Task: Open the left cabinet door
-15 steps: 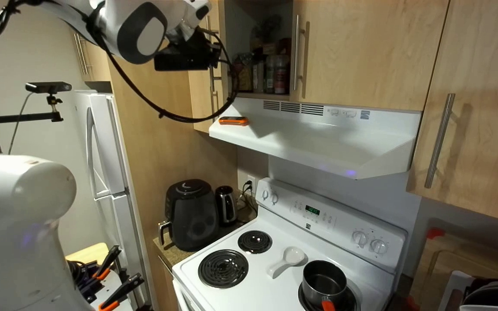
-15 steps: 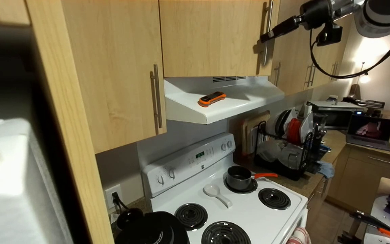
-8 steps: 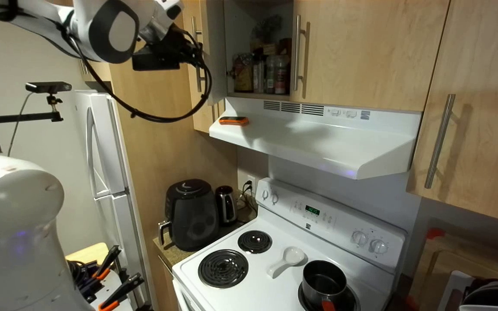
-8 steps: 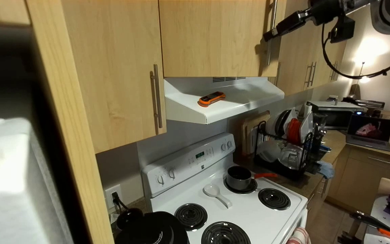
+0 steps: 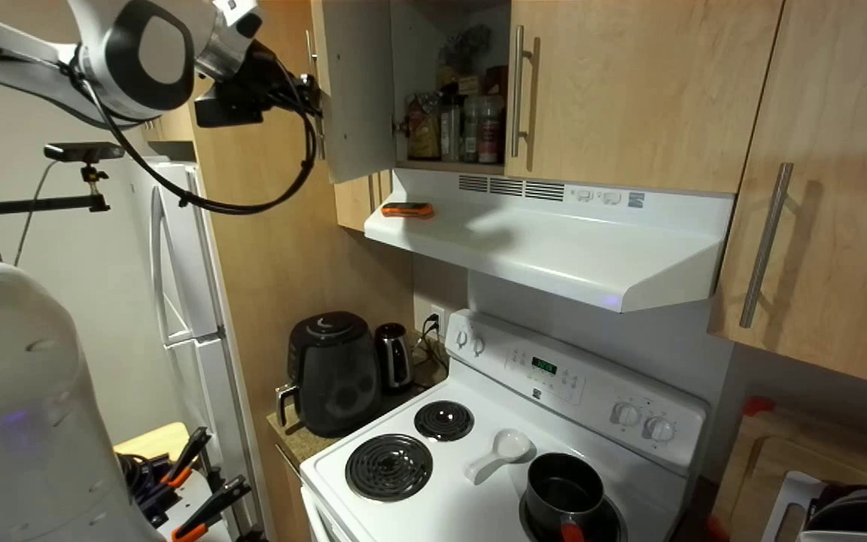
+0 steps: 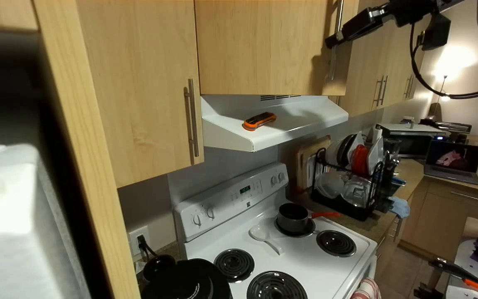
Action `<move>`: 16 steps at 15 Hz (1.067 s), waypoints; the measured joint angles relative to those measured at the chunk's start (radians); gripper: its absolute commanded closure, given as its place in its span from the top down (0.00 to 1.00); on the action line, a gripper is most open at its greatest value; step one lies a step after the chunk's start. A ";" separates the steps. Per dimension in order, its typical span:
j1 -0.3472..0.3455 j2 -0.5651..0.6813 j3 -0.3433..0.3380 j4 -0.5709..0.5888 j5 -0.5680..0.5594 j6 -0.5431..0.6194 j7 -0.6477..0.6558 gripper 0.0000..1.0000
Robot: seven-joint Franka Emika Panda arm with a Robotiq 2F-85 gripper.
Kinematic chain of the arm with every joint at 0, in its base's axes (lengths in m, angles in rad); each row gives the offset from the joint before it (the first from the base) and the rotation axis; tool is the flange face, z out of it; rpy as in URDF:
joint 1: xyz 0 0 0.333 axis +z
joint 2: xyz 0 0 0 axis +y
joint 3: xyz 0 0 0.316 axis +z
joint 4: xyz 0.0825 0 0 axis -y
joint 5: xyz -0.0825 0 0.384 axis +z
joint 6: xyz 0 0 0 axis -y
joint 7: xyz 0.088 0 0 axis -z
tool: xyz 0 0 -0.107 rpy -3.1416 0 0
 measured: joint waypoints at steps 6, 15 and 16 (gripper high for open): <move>-0.151 -0.077 0.231 0.003 -0.030 -0.019 0.204 0.04; -0.367 -0.205 0.554 0.146 -0.040 -0.226 0.518 0.40; -0.389 -0.216 0.584 0.172 -0.041 -0.259 0.550 0.40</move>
